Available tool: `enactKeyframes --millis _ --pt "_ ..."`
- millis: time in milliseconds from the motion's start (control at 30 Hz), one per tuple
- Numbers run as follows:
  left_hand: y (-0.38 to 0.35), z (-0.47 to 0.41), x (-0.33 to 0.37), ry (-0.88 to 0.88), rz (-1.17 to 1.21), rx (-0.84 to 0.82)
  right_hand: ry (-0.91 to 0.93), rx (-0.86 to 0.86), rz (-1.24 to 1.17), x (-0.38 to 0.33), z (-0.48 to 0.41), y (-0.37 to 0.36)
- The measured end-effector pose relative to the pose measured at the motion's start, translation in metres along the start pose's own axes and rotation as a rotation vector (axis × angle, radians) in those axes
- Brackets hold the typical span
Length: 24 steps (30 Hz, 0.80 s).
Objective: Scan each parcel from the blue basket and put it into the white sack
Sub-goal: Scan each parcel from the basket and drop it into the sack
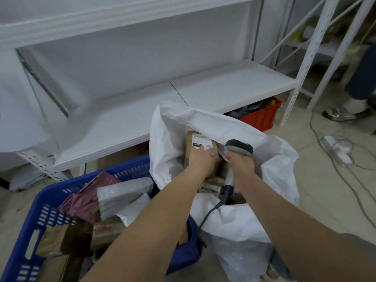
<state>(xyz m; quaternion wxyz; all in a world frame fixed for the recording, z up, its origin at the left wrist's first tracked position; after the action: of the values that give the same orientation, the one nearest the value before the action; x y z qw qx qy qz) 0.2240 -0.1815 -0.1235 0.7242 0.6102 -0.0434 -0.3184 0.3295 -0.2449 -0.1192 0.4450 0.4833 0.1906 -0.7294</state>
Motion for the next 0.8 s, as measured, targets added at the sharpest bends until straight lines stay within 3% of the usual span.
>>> enactKeyframes --millis 100,267,467,633,800 --pt "-0.015 0.007 -0.044 0.185 -0.113 -0.087 -0.058 0.024 0.05 0.012 -0.012 -0.005" --pt "-0.037 0.013 -0.057 0.189 -0.058 -0.187 -0.099 -0.007 0.031 0.02 -0.014 -0.013" --pt "-0.003 0.039 -0.062 0.19 -0.027 -0.028 -0.151 -0.154 -0.133 0.018 0.013 -0.026" --pt "0.016 0.095 -0.085 0.217 -0.009 0.171 -0.05 -0.219 -0.092 0.011 0.063 -0.041" --pt "-0.009 0.166 -0.137 0.334 0.072 0.203 0.002 -0.321 -0.022 0.015 0.12 -0.082"
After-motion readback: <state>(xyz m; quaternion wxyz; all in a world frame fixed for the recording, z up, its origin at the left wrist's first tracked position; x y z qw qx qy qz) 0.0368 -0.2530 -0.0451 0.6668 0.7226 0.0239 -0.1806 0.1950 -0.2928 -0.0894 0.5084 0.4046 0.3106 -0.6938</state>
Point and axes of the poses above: each hand's wrist, its own z-axis away from the middle knuckle, its own y-axis out of the back of the hand, x = y × z, the point moved 8 cm from there along -z, towards the middle knuckle, and after that the axes turned 3 degrees about x, right-handed, at the moved point
